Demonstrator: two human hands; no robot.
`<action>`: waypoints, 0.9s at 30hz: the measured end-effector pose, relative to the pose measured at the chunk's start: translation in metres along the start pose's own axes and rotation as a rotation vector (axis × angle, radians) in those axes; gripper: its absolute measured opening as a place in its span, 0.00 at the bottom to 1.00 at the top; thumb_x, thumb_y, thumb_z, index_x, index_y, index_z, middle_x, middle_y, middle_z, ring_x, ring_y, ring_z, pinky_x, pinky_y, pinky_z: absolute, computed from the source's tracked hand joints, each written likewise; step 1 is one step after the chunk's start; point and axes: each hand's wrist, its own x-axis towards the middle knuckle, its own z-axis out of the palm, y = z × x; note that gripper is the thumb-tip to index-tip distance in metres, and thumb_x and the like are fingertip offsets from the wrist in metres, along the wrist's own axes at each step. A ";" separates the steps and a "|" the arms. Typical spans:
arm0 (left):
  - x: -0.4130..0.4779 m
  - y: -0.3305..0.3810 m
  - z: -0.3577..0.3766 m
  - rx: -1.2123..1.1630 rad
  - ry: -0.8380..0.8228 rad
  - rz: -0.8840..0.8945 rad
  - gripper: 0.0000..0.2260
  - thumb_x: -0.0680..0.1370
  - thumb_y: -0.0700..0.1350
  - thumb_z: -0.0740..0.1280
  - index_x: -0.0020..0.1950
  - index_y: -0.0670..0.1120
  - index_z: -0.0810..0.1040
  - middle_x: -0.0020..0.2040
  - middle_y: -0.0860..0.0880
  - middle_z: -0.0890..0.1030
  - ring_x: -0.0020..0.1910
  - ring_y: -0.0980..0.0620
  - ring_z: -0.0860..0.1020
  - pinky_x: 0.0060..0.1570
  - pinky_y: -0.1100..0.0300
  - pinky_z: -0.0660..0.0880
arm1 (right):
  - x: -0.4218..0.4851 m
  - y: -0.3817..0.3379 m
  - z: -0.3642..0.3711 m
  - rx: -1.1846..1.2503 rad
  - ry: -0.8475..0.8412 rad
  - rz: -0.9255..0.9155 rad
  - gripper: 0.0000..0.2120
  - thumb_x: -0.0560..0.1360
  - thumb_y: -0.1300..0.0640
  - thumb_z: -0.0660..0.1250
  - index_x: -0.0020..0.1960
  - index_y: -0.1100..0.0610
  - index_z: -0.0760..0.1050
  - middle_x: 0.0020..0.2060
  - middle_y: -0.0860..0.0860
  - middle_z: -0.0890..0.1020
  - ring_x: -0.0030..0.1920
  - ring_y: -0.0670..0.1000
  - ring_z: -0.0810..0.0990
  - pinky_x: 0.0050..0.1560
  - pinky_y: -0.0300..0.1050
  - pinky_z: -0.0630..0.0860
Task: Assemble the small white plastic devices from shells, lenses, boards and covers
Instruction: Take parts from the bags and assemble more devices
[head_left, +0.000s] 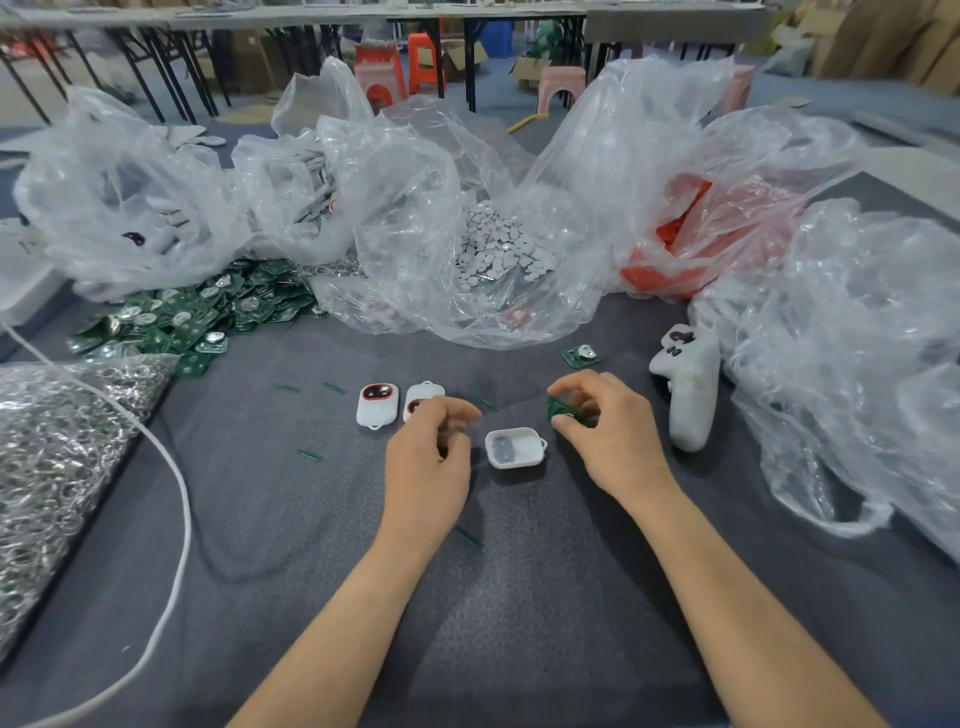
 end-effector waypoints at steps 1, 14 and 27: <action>-0.001 0.001 0.000 0.012 -0.007 0.012 0.18 0.74 0.29 0.62 0.45 0.53 0.77 0.44 0.58 0.80 0.42 0.63 0.76 0.42 0.74 0.69 | 0.000 -0.002 -0.001 0.102 -0.002 0.028 0.13 0.69 0.67 0.73 0.47 0.51 0.80 0.39 0.47 0.78 0.37 0.41 0.76 0.42 0.33 0.73; -0.007 0.006 -0.005 0.322 -0.283 0.153 0.30 0.72 0.51 0.72 0.72 0.55 0.66 0.60 0.60 0.77 0.62 0.56 0.71 0.61 0.58 0.63 | -0.002 -0.009 0.000 0.616 -0.141 0.153 0.09 0.69 0.69 0.73 0.41 0.55 0.82 0.37 0.53 0.85 0.37 0.48 0.82 0.34 0.40 0.79; -0.007 0.001 -0.004 0.190 -0.253 0.107 0.27 0.76 0.42 0.69 0.72 0.55 0.64 0.60 0.59 0.78 0.63 0.54 0.73 0.65 0.54 0.68 | -0.002 -0.008 0.000 0.767 -0.175 0.221 0.12 0.74 0.72 0.66 0.50 0.57 0.81 0.46 0.60 0.82 0.38 0.56 0.85 0.39 0.41 0.81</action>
